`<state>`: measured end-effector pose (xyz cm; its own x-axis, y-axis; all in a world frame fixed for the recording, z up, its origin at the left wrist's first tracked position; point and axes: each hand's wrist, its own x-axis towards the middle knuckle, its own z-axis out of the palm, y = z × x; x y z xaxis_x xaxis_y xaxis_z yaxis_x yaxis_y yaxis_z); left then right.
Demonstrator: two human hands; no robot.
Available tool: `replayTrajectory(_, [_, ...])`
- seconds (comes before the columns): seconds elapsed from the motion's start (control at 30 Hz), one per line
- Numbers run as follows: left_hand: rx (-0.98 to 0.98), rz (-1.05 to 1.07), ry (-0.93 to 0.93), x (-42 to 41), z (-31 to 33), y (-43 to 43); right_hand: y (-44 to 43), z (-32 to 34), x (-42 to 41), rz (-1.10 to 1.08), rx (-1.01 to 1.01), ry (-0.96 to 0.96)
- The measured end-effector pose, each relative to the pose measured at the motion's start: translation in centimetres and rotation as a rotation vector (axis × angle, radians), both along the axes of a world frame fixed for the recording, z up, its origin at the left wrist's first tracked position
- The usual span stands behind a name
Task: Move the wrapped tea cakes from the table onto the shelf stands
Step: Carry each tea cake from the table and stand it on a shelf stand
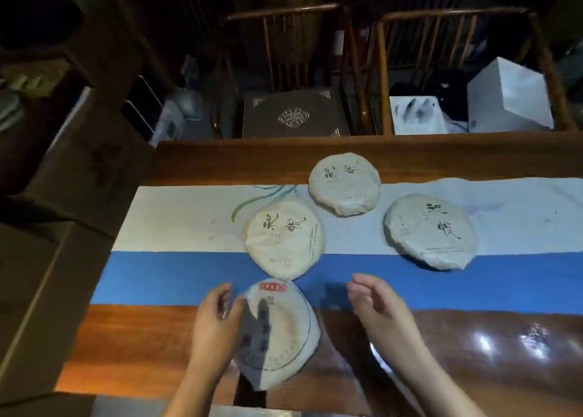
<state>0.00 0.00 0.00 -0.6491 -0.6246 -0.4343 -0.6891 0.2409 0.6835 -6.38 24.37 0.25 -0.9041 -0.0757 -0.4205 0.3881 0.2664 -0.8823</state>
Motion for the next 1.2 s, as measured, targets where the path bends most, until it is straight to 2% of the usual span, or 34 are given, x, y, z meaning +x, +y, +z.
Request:
replayTrajectory(0.07, [0.024, 0.043, -0.117, 1.0, -2.7, -0.7, -1.7, -1.9, 0.4, 0.236, 0.156, -0.076])
replayTrajectory(0.13, [0.142, 0.12, -0.198, 2.0, -4.1, -0.6, -3.6, -3.9, 1.3, 0.394, 0.195, -0.174])
replayTrajectory(0.27, [0.295, 0.32, -0.183, 2.3, -4.2, -0.1, -6.8, -6.9, 1.8, 0.448, 0.345, -0.151])
replayTrajectory(0.37, [0.377, 0.311, -0.241, 2.2, -5.1, -0.8, -8.2, -7.7, 2.1, 0.41, 0.406, -0.17])
replayTrajectory(0.43, [0.416, 0.273, -0.266, 2.1, -5.4, -1.5, -8.5, -7.9, 2.3, 0.353, 0.348, -0.23])
replayTrajectory(0.57, [0.532, 0.226, -0.31, 2.1, -4.8, -2.8, -8.3, -7.7, 2.3, 0.221, 0.11, -0.422])
replayTrajectory(0.7, [0.581, 0.141, -0.334, 2.4, -3.3, -3.8, -7.4, -7.2, 2.1, 0.221, -0.039, -0.492])
replayTrajectory(0.9, [0.65, 0.01, -0.241, 3.3, 1.7, -5.4, -5.9, -3.5, 1.9, 0.303, -0.255, -0.489])
replayTrajectory(0.97, [0.733, -0.009, -0.188, 3.6, 4.0, -6.0, -5.2, -1.7, 1.8, 0.305, -0.378, -0.495])
replayTrajectory(1.03, [0.735, -0.04, -0.084, 3.2, 6.5, -6.3, -4.7, 0.8, 1.6, 0.354, -0.466, -0.479])
replayTrajectory(1.13, [0.694, -0.144, 0.064, 2.2, 10.6, -7.2, -4.4, 5.0, 0.9, 0.41, -0.444, -0.423])
replayTrajectory(1.2, [0.857, -0.29, 0.061, 1.6, 12.5, -7.3, -4.7, 7.8, 0.3, 0.509, -0.437, -0.395])
